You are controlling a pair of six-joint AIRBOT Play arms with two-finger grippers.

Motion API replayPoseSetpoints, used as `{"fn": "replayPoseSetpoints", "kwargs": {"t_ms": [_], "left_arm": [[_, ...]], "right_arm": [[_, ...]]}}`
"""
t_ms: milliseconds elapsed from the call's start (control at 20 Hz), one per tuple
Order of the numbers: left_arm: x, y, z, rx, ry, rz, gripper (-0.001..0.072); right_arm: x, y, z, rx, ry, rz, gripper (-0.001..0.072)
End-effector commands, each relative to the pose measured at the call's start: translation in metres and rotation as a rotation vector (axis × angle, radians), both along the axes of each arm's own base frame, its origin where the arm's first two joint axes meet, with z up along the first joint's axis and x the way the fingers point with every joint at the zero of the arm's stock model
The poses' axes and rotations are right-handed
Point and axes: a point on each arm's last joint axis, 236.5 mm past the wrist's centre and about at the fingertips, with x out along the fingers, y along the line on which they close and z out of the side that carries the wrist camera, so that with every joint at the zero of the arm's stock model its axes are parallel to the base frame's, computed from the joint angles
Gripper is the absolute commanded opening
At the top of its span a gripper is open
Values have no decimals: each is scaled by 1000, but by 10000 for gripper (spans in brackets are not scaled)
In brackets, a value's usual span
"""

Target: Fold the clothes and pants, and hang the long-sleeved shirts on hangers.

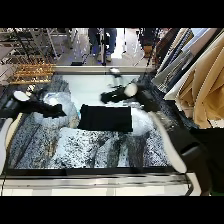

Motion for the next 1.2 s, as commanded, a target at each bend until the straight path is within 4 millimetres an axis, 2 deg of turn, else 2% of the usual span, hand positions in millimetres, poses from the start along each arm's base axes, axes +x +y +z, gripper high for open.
{"fn": "replayPoseSetpoints", "kwargs": {"t_ms": [0, 50, 100, 150, 250, 300, 450, 600, 700, 800, 850, 900, 950, 1000, 1050, 1150], "left_arm": [[9, -49, -21, -16, -23, -54, 8], [8, -61, -32, -14, -10, -72, 7], [6, -71, -43, -12, 5, -87, 8], [4, -80, -55, -10, 23, -103, 7], [5, -92, -72, -11, 54, -118, 7], [10, -95, -77, -13, 62, -113, 7], [27, -99, -84, -22, 99, -65, 7], [24, -101, -96, -35, 182, -44, 7], [17, -101, -104, -35, 220, -50, 7], [13, -102, -106, -39, 244, -49, 7], [11, -103, -104, -43, 253, -55, 7], [6, -103, -103, -44, 268, -67, 7], [1, -104, -100, -46, 283, -84, 7], [-5, -104, -94, -47, 294, -105, 7], [-11, -104, -83, -47, 293, -137, 7], [-25, -103, -46, -47, 254, -218, 7]], "right_arm": [[-20, -136, -9, -86, 201, -130, 464], [-31, -166, -20, -82, 271, -159, 467], [-44, -190, -35, -51, 356, -185, 506], [-53, -203, -48, 3, 418, -185, 577], [-60, -211, -74, 135, 471, -185, 625], [-61, -209, -87, 173, 485, -171, 700], [-52, -184, -124, 282, 514, -103, 700], [-45, -160, -158, 336, 566, -80, 700], [-45, -135, -167, 358, 602, -22, 700], [-42, -107, -163, 363, 600, 41, 694], [-37, -94, -160, 356, 590, 48, 640], [-28, -84, -157, 351, 574, 32, 541], [-17, -77, -150, 351, 548, 10, 398], [-10, -72, -140, 352, 519, 7, 177], [-4, -70, -123, 355, 492, 20, 22], [3, -79, -76, 334, 427, 19, 21]]}}
